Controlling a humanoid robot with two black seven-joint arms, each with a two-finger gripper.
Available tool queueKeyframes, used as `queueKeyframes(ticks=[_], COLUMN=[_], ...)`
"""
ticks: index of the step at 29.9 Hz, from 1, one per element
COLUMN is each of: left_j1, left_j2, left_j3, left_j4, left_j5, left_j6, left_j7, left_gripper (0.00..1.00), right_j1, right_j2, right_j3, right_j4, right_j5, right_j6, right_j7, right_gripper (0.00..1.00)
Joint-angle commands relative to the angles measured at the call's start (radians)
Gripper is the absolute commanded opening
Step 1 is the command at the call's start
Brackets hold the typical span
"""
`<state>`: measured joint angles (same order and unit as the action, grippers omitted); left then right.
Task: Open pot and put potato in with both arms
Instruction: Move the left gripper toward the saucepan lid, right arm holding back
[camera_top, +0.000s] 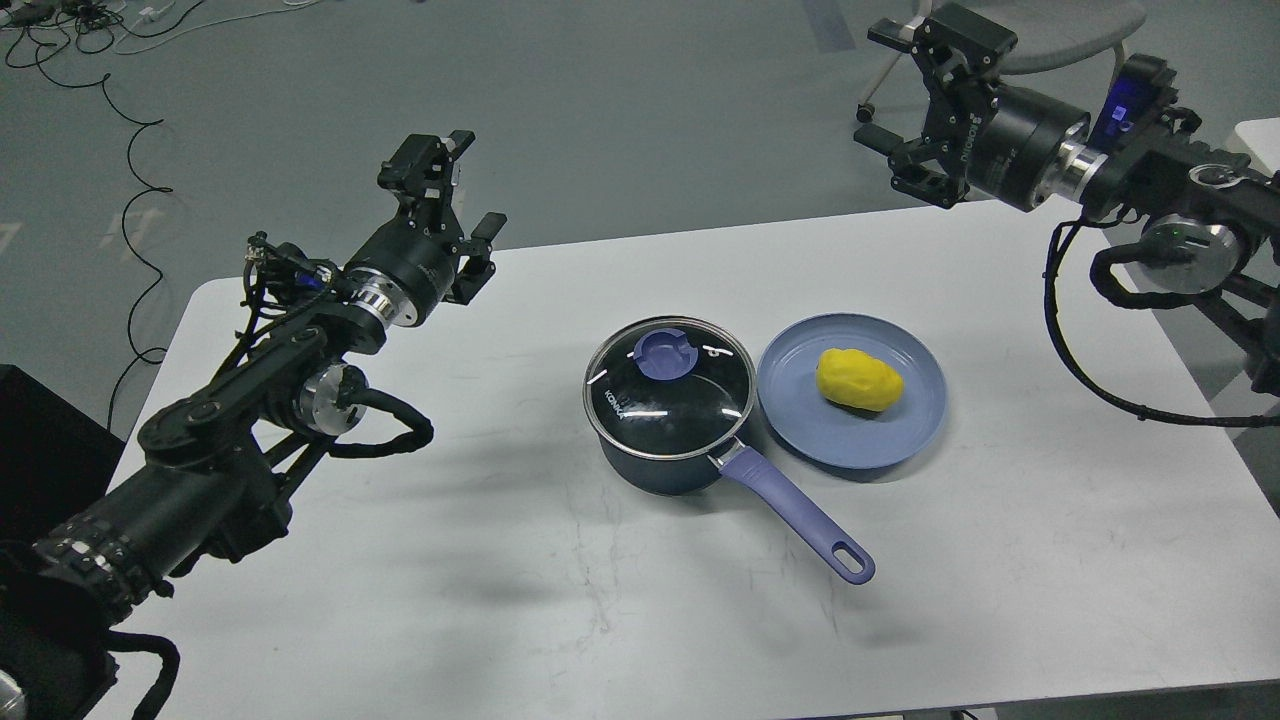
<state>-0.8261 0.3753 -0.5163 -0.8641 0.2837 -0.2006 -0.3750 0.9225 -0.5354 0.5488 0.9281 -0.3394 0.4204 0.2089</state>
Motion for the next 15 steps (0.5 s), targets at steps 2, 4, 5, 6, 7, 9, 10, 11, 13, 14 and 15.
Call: queueKeyframes(ticks=[2,4,5,6,7,9,10,11,13,14,15], left_j1=[0.036,0.039,0.041,0.041,0.041,0.041,0.041,0.041,0.039,0.036,0.025], left_j2=[0.008,0.008,0.01,0.011,0.013,0.017,0.033,0.045,0.08,0.089,0.102], left_j3=[-0.028,-0.033,-0.033,-0.031,-0.031,-0.033,-0.033,-0.033,-0.036,-0.036,-0.034], left_j4=[-0.027,-0.026,-0.023,-0.021,-0.021,-0.015,-0.015,-0.016,-0.026,-0.023,-0.015], left_j5=[0.002,-0.001,-0.001,-0.001,-0.001,-0.001,-0.001,-0.001,-0.001,-0.001,-0.001], left_j6=[-0.08,-0.079,-0.077,-0.079,-0.079,-0.082,-0.092,-0.095,-0.118,-0.131,-0.14], left_j7=[-0.025,-0.024,-0.022,-0.024,-0.024,-0.024,-0.024,-0.024,-0.027,-0.027,-0.024], left_gripper=[0.98,0.98,0.98,0.98,0.98,0.98,0.98,0.98,0.98,0.98,0.98], right_j1=[-0.001,-0.001,-0.001,-0.001,-0.001,-0.001,-0.001,0.001,-0.001,-0.001,-0.001], right_j2=[0.005,0.002,0.0,0.0,0.0,0.003,0.005,0.005,0.005,0.005,0.006], right_j3=[-0.001,0.0,-0.001,-0.001,-0.001,-0.003,-0.004,-0.004,-0.004,-0.004,-0.004], right_j4=[0.0,0.0,0.0,0.0,0.0,0.0,0.002,0.003,0.012,0.014,0.015], right_j5=[0.014,0.014,0.014,0.014,0.014,0.013,0.013,0.011,0.013,0.014,0.014], right_j6=[-0.008,-0.015,-0.024,-0.029,-0.034,-0.038,-0.04,-0.044,-0.072,-0.084,-0.094], right_j7=[-0.013,-0.011,-0.011,-0.011,-0.011,-0.011,-0.013,-0.017,-0.034,-0.042,-0.046], right_gripper=[1.0,1.0,1.0,1.0,1.0,1.0,1.0,1.0,1.0,1.0,1.0])
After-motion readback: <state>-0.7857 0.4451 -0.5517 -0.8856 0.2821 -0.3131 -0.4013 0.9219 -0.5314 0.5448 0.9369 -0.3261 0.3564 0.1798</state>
